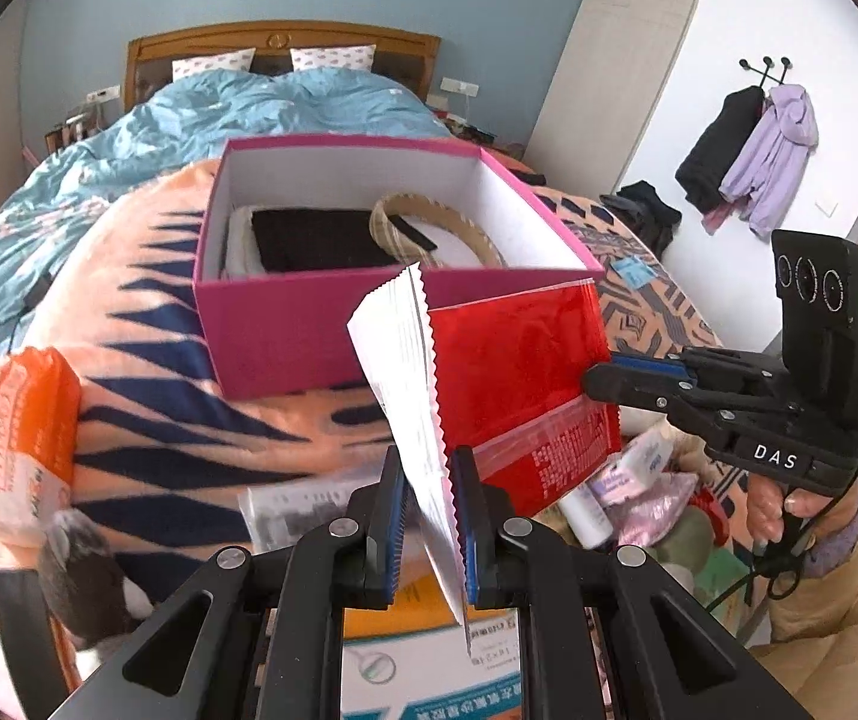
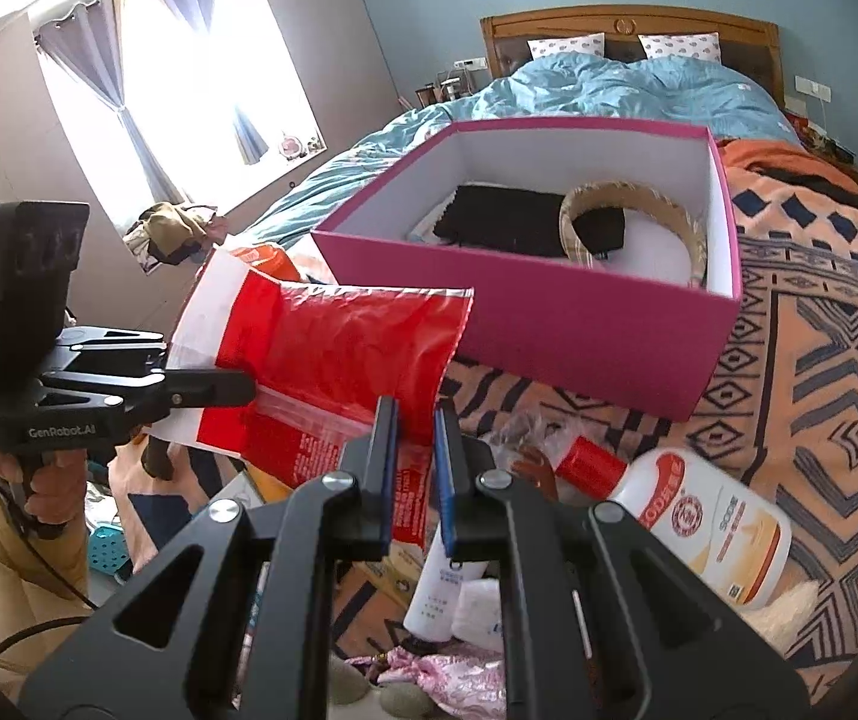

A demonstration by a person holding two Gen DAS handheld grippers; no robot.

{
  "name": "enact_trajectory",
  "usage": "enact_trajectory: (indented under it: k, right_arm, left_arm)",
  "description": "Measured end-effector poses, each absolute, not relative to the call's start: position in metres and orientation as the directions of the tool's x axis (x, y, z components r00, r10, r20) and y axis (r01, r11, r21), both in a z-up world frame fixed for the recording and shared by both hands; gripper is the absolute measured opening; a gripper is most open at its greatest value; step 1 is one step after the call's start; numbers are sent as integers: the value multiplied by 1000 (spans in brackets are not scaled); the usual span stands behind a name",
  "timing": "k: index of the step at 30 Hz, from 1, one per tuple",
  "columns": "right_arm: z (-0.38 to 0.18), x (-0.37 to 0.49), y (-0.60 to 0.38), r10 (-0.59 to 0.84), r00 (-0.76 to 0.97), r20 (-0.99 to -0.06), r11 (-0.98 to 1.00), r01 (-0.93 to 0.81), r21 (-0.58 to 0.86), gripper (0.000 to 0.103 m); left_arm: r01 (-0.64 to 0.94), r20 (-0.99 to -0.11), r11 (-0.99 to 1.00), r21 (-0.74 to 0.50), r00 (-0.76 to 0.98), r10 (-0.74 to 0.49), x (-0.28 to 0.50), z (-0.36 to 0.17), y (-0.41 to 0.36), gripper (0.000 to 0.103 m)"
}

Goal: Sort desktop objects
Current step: 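Lift the red-and-white plastic bag with the left gripper toward the pink box, then lower the red-and-white plastic bag with the left gripper into the pink box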

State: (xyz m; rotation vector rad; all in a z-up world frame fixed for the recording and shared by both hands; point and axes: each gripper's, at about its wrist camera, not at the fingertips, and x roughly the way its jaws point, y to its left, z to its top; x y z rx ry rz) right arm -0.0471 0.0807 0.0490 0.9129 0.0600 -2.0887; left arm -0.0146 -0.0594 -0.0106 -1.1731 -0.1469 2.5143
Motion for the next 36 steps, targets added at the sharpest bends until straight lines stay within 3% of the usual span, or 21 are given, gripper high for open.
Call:
enact_trajectory:
  k: [13,36]
  right_arm:
    - [80,-75,65,-694,-419,-585,-640,732,234,13]
    - [89,-155,28,-643,-445,-623,-689,691,217,13]
  left_arm:
    - [-259,-697,-945,-199,-641,322,-55,20,-69,14]
    - [-171,-746,-977,-128,-633,208,-146,20,-77,14]
